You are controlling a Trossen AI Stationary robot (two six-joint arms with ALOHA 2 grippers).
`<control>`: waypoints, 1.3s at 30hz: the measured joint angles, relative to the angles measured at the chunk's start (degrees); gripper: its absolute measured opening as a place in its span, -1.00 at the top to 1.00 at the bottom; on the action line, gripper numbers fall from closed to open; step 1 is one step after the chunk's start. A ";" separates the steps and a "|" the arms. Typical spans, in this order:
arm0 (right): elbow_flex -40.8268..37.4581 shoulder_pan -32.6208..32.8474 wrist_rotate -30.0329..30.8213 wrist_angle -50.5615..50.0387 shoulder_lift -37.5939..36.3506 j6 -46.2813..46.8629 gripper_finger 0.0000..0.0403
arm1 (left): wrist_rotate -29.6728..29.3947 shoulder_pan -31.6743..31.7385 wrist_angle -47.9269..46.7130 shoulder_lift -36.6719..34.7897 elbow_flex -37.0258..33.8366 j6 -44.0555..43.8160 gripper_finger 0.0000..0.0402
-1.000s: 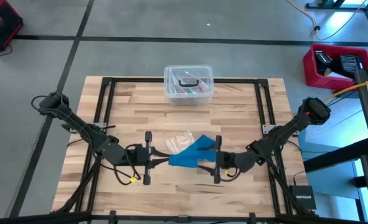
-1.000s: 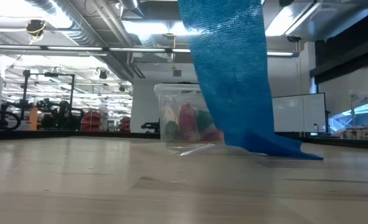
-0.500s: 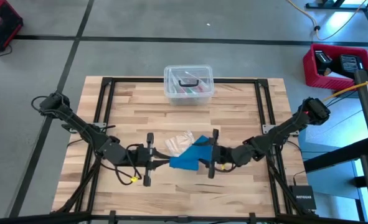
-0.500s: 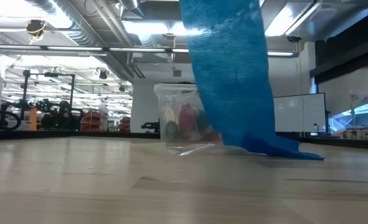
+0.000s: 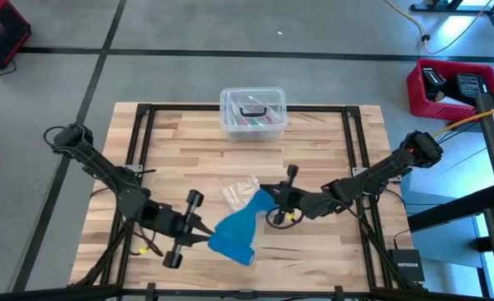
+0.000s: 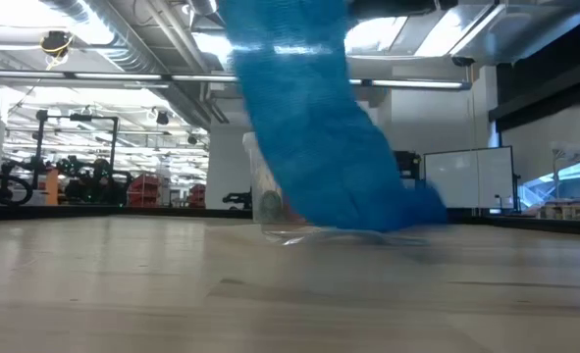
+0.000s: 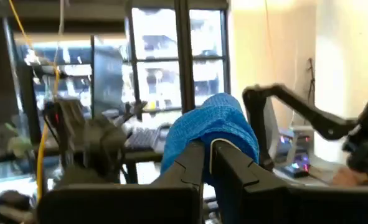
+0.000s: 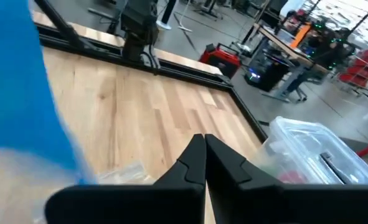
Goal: Roll bandage
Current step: Roll the blue bandage
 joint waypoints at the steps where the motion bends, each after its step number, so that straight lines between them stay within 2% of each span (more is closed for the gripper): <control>1: 0.02 0.01 0.03 -0.28 0.00 0.35 0.97 | -0.34 -0.04 0.94 -0.45 0.00 1.19 0.95; 4: 0.00 0.09 0.04 -0.52 0.00 0.34 0.98 | -3.40 0.02 4.36 -1.39 0.00 5.06 0.95; 10: 0.02 0.19 -5.34 0.97 0.00 3.03 0.98 | -15.96 0.22 9.99 -2.90 0.02 13.10 0.95; 14: 0.35 0.20 -8.49 1.17 0.00 6.53 0.93 | -17.13 1.04 10.81 -3.26 0.02 14.27 0.95; 17: 2.18 0.21 -9.27 -2.75 -1.01 10.39 0.73 | -17.51 1.16 10.81 -3.34 0.02 14.14 0.95; 22: 7.48 0.21 -12.60 -4.40 -3.99 11.62 0.20 | -19.36 1.13 10.38 -3.39 0.02 15.32 0.95; 26: 11.59 0.21 -14.14 -4.45 -4.25 8.91 -0.19 | -19.55 1.14 9.24 -3.38 0.02 15.32 0.95; 30: 12.74 -0.68 -16.35 -0.65 -2.57 4.21 -0.42 | -19.57 1.24 6.91 -3.38 0.02 13.84 0.95; 34: 12.68 -1.09 -22.19 6.37 0.00 0.39 -0.42 | -19.65 1.65 5.23 -3.38 0.02 10.94 0.95; 39: 12.68 -2.07 -21.62 9.61 1.98 -3.13 -0.26 | -19.72 1.95 4.57 -3.36 0.02 10.09 0.95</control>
